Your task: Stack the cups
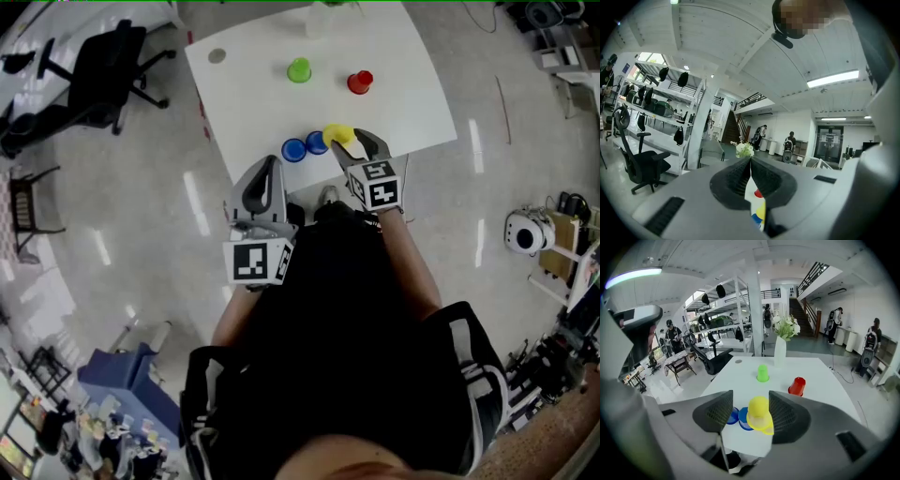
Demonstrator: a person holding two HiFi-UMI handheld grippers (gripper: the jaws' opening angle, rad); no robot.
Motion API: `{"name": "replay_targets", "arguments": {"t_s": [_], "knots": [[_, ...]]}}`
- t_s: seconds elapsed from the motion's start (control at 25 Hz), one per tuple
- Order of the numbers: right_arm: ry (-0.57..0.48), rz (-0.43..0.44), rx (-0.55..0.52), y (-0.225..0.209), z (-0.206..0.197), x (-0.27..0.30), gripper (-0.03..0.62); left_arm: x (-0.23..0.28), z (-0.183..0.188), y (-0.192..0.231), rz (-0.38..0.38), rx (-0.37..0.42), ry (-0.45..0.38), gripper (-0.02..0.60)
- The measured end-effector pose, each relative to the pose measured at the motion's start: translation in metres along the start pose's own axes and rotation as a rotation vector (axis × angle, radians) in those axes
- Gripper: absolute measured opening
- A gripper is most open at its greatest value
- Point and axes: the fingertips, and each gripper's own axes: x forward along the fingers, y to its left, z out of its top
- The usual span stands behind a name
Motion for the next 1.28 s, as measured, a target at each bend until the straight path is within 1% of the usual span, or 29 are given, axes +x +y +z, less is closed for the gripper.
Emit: {"name": "replay_targets", "arguments": {"t_s": [0.24, 0.36, 0.52, 0.84, 1.04, 1.16, 1.28], "knots": [[-0.093, -0.027, 0.011, 0.016, 0.032, -0.022, 0.253, -0.009, 0.000, 0.016, -0.020, -0.005, -0.006, 0.021], [-0.121, -0.038, 0.005, 0.020, 0.045, -0.033, 0.253, -0.011, -0.001, 0.019, -0.018, -0.032, -0.010, 0.021], [-0.146, -0.055, 0.009, 0.016, 0.059, -0.043, 0.252, -0.009, -0.002, 0.019, -0.028, -0.019, 0.001, 0.021], [-0.168, -0.094, 0.025, -0.016, 0.085, -0.028, 0.250, 0.019, 0.006, 0.027, -0.025, -0.030, 0.000, 0.021], [-0.163, -0.116, 0.052, -0.049, 0.096, -0.008, 0.249, 0.054, 0.006, 0.031, -0.023, -0.038, 0.015, 0.021], [-0.160, -0.127, 0.071, -0.069, 0.102, 0.002, 0.249, 0.072, 0.010, 0.030, -0.027, -0.015, 0.020, 0.021], [-0.146, -0.139, 0.088, -0.093, 0.104, 0.017, 0.249, 0.094, 0.006, 0.029, -0.032, 0.004, 0.030, 0.021]]}}
